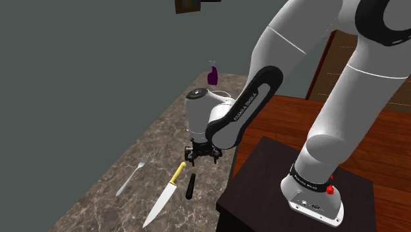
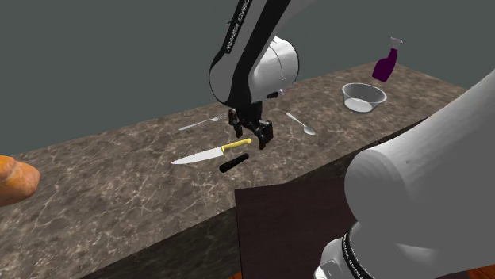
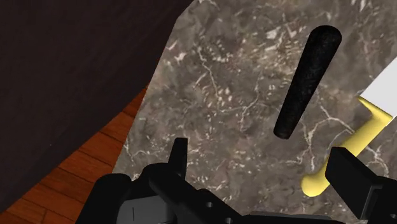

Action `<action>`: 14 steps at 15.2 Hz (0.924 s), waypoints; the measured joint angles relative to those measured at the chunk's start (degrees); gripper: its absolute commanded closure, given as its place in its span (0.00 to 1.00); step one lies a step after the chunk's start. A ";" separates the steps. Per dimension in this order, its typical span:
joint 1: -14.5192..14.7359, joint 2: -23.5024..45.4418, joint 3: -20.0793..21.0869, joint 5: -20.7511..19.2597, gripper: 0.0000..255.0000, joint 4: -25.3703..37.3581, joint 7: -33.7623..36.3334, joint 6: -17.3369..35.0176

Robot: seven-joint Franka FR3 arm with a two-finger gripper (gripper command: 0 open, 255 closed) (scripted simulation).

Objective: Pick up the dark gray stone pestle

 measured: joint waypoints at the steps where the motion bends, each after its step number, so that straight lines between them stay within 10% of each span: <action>1: -0.20 2.96 0.18 -2.98 0.00 0.65 3.88 1.72; 6: 5.31 19.35 -5.65 -19.83 0.00 9.07 24.85 6.65; 14: 12.21 29.75 -13.36 -27.73 0.00 14.45 34.68 11.12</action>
